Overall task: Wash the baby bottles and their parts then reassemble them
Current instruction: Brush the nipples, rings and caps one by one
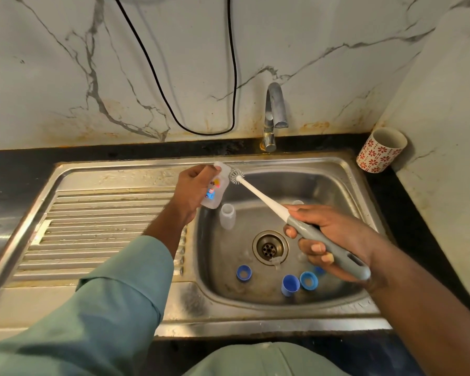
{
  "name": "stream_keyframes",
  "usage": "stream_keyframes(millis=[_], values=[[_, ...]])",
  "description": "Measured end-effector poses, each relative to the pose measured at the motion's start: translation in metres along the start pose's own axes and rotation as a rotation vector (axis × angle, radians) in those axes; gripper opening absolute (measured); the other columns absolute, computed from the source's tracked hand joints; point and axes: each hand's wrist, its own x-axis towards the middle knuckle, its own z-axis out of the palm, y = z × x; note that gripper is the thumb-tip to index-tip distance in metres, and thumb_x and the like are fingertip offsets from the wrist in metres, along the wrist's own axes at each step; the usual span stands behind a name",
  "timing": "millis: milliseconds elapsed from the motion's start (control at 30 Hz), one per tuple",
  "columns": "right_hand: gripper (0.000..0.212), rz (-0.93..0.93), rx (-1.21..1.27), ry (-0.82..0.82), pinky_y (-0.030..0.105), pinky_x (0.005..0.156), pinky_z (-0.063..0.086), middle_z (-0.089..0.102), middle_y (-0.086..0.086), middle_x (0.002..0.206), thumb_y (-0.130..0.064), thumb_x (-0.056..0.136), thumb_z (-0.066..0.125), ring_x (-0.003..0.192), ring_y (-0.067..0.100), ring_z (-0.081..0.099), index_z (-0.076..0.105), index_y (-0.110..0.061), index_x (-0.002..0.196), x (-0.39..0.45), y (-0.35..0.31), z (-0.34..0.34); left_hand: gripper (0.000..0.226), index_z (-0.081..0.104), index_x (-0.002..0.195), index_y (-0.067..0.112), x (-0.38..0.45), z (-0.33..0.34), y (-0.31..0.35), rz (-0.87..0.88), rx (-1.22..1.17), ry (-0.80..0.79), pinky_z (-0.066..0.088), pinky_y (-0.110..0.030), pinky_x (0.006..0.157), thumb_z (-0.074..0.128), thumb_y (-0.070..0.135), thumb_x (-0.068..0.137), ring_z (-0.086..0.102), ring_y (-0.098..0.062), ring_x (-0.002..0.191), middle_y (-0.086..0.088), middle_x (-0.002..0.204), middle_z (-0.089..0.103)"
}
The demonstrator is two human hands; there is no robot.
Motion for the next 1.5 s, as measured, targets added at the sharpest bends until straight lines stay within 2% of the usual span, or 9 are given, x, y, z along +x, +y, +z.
stream_keyframes(millis=[200,533,667,800,900,1067,1333,1433,1500], values=[[0.022,-0.032,0.002,0.002,0.016,0.029,0.031,0.053,0.008,0.067,-0.022,0.1,0.048,0.034,0.006,0.037,0.057,-0.003,0.096,0.004,0.004,0.002,0.008,0.069,0.089,0.02,0.005,0.0,0.005,0.024,-0.013,0.076,0.053,-0.02,0.054,0.065,0.027,0.093,0.062,-0.013,0.071,0.001,0.08,0.066],[0.023,-0.03,0.047,-0.01,0.014,0.03,0.031,0.054,0.003,0.056,-0.024,0.102,0.045,0.033,0.005,0.037,0.053,-0.003,0.095,0.003,-0.001,0.0,0.01,0.067,0.087,0.024,0.004,0.004,0.006,0.049,0.069,-0.034,0.053,-0.024,0.064,0.063,0.029,0.094,0.061,-0.014,0.077,0.0,0.084,0.065],[0.028,-0.025,0.017,-0.088,0.016,0.03,0.031,0.05,0.007,0.058,-0.026,0.099,0.048,0.033,0.007,0.038,0.06,-0.004,0.086,-0.007,-0.003,0.0,0.013,0.07,0.094,0.014,0.012,0.0,0.004,0.042,-0.053,0.165,0.058,-0.03,0.067,0.065,0.027,0.093,0.068,-0.021,0.08,-0.005,0.086,0.071],[0.026,-0.089,0.045,-0.071,0.017,0.031,0.032,0.055,0.01,0.074,-0.02,0.099,0.046,0.036,0.009,0.038,0.062,-0.015,0.119,-0.008,-0.007,-0.001,0.013,0.07,0.088,0.017,0.01,0.004,-0.005,0.0,-0.054,0.162,0.057,-0.031,0.064,0.066,0.029,0.092,0.068,-0.021,0.078,-0.005,0.085,0.071],[0.027,-0.162,-0.179,0.047,0.021,0.033,0.037,0.061,0.009,0.075,-0.018,0.098,0.05,0.038,0.012,0.041,0.063,-0.032,0.117,-0.007,-0.007,-0.003,0.016,0.066,0.086,0.021,0.007,0.005,-0.007,-0.017,0.003,0.184,0.058,-0.033,0.071,0.067,0.036,0.092,0.068,-0.021,0.083,-0.003,0.089,0.07],[0.033,-0.201,-0.485,0.101,0.027,0.04,0.045,0.064,0.005,0.076,-0.02,0.098,0.053,0.042,0.014,0.047,0.057,-0.052,0.106,-0.013,0.005,-0.003,0.032,0.069,0.1,0.017,0.008,-0.004,-0.003,0.029,0.093,0.099,0.051,-0.021,0.061,0.07,0.046,0.087,0.068,-0.014,0.083,0.001,0.092,0.071],[0.033,-0.253,-0.648,0.205,0.029,0.045,0.048,0.064,0.015,0.087,-0.022,0.099,0.053,0.045,0.016,0.05,0.056,-0.038,0.127,-0.002,0.01,0.01,0.056,0.06,0.126,0.015,0.012,-0.001,-0.004,0.0,0.117,-0.091,0.055,-0.026,0.073,0.083,0.027,0.077,0.067,-0.019,0.098,-0.005,0.111,0.068],[0.013,-0.297,-0.863,0.243,0.028,0.047,0.05,0.069,-0.005,0.091,-0.028,0.098,0.054,0.044,0.01,0.049,0.064,-0.028,0.106,-0.002,0.014,0.006,0.058,0.057,0.126,0.016,0.012,-0.002,0.001,0.026,0.205,-0.039,0.054,-0.031,0.078,0.085,0.022,0.075,0.065,-0.02,0.098,-0.003,0.111,0.066],[0.027,-0.377,-1.072,0.277,0.023,0.051,0.048,0.064,-0.016,0.084,-0.031,0.098,0.052,0.051,0.008,0.049,0.061,-0.028,0.124,0.0,0.014,0.0,0.062,0.055,0.128,0.019,0.013,-0.003,0.006,0.027,0.284,0.006,0.056,-0.035,0.081,0.086,0.021,0.073,0.063,-0.021,0.1,-0.002,0.113,0.064]])
